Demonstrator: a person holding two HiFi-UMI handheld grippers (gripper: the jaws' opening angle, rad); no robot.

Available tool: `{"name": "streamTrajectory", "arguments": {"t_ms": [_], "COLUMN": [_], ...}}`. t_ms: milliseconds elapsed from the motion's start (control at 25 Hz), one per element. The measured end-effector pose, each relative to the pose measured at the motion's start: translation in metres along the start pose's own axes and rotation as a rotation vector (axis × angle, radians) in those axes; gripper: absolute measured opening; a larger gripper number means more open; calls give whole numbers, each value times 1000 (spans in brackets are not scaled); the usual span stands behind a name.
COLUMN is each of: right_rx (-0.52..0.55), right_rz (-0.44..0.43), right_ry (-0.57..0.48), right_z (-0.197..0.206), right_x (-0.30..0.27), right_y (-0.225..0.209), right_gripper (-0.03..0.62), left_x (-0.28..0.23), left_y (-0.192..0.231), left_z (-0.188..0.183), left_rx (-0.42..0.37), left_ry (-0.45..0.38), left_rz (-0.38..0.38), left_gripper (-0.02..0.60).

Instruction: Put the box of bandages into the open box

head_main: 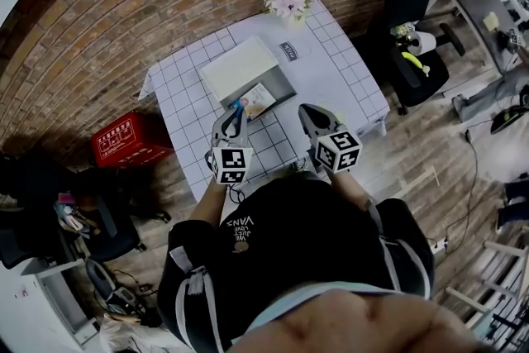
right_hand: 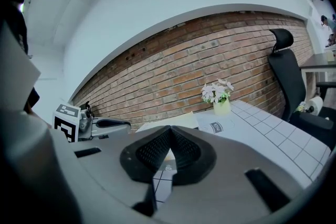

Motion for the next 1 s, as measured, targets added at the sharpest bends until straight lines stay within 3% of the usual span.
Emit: {"name": "streamTrajectory", "arguments": {"t_ms": [400, 1000], "right_rx": [11, -2], "right_rz": [30, 64], "right_ry": [-21, -11], "right_z": [12, 43], "right_x": [25, 56], "right_y": [24, 60], "right_gripper": [-3, -3], "left_x": [43, 98], "left_y": [-8, -27], "left_z": [1, 30], "left_rx": [66, 141], "left_ry": [-42, -52], "left_rz": [-8, 20], "left_gripper": [12, 11]}}
Point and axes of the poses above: the fingertips, and each gripper's own axes: x backward along the fingers, y to its left, z out of its underside, the point moved 6 cm from there along x, backward along the fingers, and after that the axes turned 12 degrees about z, right-handed, at the moved point
